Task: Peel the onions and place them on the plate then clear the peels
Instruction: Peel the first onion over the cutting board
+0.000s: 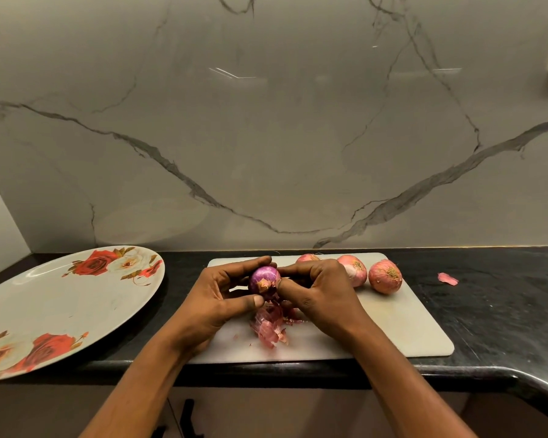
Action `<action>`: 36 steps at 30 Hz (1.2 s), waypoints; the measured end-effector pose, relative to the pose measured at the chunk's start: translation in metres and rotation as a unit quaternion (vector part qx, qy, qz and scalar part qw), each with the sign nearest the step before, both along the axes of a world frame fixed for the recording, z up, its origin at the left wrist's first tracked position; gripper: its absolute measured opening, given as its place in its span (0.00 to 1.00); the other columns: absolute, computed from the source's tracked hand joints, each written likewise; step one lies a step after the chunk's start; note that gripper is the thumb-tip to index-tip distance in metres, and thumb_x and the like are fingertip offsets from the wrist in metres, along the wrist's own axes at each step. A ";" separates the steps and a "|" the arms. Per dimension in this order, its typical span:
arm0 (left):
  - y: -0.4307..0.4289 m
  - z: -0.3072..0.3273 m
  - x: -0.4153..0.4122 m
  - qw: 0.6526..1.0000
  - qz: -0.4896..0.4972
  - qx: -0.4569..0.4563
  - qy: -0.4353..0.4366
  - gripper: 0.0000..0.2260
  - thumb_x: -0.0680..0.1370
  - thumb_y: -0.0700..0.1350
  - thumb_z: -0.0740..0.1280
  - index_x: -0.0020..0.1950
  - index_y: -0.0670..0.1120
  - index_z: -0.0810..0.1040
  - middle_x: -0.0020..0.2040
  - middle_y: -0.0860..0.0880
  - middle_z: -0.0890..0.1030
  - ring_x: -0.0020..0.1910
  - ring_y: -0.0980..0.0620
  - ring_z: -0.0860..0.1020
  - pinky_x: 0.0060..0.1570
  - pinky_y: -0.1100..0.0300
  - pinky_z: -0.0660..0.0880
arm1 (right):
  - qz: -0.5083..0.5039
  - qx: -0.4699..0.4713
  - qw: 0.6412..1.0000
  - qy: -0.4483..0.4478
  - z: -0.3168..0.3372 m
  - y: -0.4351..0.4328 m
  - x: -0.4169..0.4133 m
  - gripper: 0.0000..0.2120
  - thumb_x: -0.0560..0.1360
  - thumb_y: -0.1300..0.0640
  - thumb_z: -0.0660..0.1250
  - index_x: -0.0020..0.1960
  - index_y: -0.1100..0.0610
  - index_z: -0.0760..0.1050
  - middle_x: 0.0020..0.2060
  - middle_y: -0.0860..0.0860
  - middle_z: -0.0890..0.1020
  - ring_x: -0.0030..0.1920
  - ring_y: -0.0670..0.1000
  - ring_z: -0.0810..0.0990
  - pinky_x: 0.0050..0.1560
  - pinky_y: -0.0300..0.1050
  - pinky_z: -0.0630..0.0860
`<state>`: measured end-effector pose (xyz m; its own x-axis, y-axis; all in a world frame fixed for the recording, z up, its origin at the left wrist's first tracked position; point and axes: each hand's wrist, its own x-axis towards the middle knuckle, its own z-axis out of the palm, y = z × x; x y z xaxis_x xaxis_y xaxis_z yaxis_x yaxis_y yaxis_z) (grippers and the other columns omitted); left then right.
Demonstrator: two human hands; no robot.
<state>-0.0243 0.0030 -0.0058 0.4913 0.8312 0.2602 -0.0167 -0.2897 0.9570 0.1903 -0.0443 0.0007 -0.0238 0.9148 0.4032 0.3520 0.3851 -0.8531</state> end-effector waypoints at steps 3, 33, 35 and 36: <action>0.000 0.001 0.000 1.000 0.000 -0.001 -0.002 0.28 0.75 0.29 0.73 0.73 0.47 0.79 0.68 0.47 0.83 0.69 0.45 0.80 0.68 0.43 0.78 | -0.004 0.007 1.000 -0.022 -0.003 0.004 0.000 0.13 0.77 0.48 0.71 0.59 0.49 0.88 0.44 0.46 0.89 0.46 0.51 0.88 0.48 0.59 0.86; -0.005 0.005 0.006 0.998 0.059 0.013 -0.014 0.28 0.70 0.32 0.80 0.67 0.50 0.83 0.64 0.47 0.85 0.63 0.46 0.83 0.60 0.47 0.82 | -0.045 0.028 0.998 0.042 -0.006 0.007 0.001 0.05 0.80 0.60 0.74 0.49 0.50 0.86 0.41 0.49 0.89 0.42 0.49 0.89 0.47 0.50 0.87; -0.005 0.005 0.005 0.998 0.057 0.014 -0.011 0.28 0.70 0.32 0.80 0.67 0.50 0.83 0.64 0.48 0.85 0.64 0.45 0.83 0.61 0.46 0.82 | -0.051 0.026 0.997 0.046 -0.005 0.007 0.000 0.07 0.80 0.60 0.74 0.48 0.48 0.85 0.40 0.49 0.88 0.42 0.49 0.89 0.47 0.51 0.87; -0.005 0.005 0.005 0.998 0.055 0.013 -0.010 0.28 0.70 0.32 0.80 0.67 0.50 0.83 0.64 0.48 0.84 0.64 0.45 0.83 0.61 0.46 0.82 | -0.054 0.024 0.997 0.049 -0.005 0.007 0.000 0.07 0.80 0.60 0.74 0.48 0.48 0.85 0.40 0.50 0.88 0.42 0.49 0.89 0.47 0.51 0.87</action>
<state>-0.0191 -0.0019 -0.0012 0.3917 0.8727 0.2914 -0.0032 -0.3154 0.9489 0.1902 -0.0369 -0.0044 0.1160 0.8893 0.4423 0.3099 0.3907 -0.8668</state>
